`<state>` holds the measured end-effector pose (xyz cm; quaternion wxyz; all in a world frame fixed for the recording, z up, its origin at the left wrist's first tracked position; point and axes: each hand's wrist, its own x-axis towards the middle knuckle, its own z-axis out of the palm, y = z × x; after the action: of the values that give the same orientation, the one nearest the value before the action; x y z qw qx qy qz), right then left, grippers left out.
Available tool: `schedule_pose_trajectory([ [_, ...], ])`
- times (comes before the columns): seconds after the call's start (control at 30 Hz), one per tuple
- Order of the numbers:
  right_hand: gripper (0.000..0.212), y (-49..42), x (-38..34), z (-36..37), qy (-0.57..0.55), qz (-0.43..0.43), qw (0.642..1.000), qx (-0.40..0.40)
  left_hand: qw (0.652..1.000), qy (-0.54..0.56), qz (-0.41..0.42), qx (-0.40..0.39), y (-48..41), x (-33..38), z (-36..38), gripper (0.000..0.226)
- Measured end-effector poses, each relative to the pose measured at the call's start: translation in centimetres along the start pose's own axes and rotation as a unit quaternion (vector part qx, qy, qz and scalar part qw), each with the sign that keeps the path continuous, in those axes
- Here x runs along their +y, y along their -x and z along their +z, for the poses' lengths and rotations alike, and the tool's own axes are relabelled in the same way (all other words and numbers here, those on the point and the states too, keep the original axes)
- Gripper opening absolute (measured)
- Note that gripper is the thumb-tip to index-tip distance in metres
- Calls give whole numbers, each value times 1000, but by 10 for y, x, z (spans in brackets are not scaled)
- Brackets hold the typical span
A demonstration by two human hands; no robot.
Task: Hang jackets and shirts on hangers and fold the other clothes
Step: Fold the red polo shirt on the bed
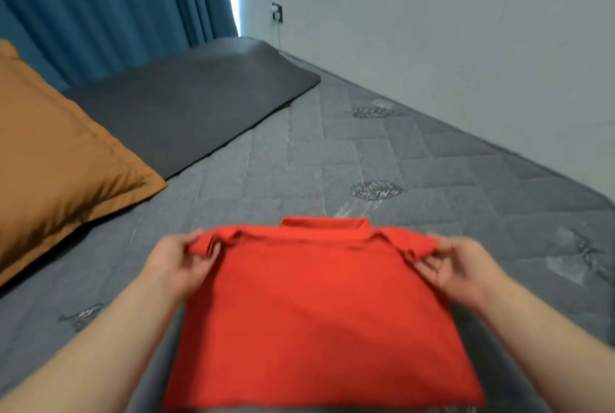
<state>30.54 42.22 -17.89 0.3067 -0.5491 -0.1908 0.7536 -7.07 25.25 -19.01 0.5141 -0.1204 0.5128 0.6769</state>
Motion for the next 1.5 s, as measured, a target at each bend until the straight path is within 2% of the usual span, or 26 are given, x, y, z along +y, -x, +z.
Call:
schedule_pose_trajectory([
  [0.07, 31, -25, -9, 24, 44, -57, 997, -8, 996, -21, 86, -6, -20, 1, 25, 16],
  [0.1, 46, -35, -5, 30, 114, -104, 988, -10, 984, -97, 148, -14, -25, -6, 32, 26],
  [0.13, 64, -45, 4, 32, 232, -161, 959, 7, 947, -223, 228, -18, -29, -17, 34, 37],
  [0.17, 74, -53, 22, 28, 413, -227, 881, 36, 865, -393, 310, -25, -34, -33, 27, 45],
  [0.2, 77, -56, 46, 20, 583, -275, 763, 50, 744, -562, 357, -50, -37, -52, 16, 54],
  [0.23, 76, -56, 73, 9, 710, -314, 629, 50, 612, -692, 376, -67, -38, -71, 4, 64],
  [0.27, 74, -56, 97, -1, 785, -335, 521, 36, 498, -775, 382, -72, -38, -87, -9, 73],
  [0.3, 75, -56, 113, -7, 819, -337, 463, 28, 426, -822, 371, -64, -41, -99, -22, 77],
  [0.33, 74, -56, 123, -11, 825, -341, 449, 33, 392, -843, 366, -46, -45, -107, -30, 77],
  [0.4, 72, -69, 126, -16, 816, -365, 444, 56, 373, -849, 373, -24, -53, -112, -33, 74],
  [0.6, 70, -71, 123, -12, 811, -361, 459, 46, 384, -851, 355, -37, -59, -109, -29, 72],
  [0.73, 70, -74, 121, -12, 806, -369, 461, 44, 378, -853, 358, -40, -62, -108, -29, 72],
  [0.97, 67, -71, 121, -13, 771, -404, 490, 50, 373, -850, 371, -40, -63, -111, -30, 71],
  [1.13, 57, -58, 123, -19, 727, -436, 524, 83, 398, -833, 383, -23, -55, -110, -29, 66],
  [1.27, 56, -29, 136, -44, 719, -407, 542, 153, 480, -783, 392, 48, -37, -110, -43, 60],
  [1.33, 60, -6, 151, -64, 701, -360, 581, 203, 535, -750, 364, 137, -13, -116, -63, 54],
  [1.4, 61, 18, 167, -83, 664, -300, 637, 252, 602, -706, 302, 221, 22, -126, -82, 49],
  [1.43, 56, 29, 171, -88, 636, -262, 675, 267, 639, -683, 258, 243, 38, -130, -89, 47],
  [1.5, 35, 49, 168, -92, 553, -174, 771, 265, 720, -635, 143, 241, 61, -132, -98, 40],
])
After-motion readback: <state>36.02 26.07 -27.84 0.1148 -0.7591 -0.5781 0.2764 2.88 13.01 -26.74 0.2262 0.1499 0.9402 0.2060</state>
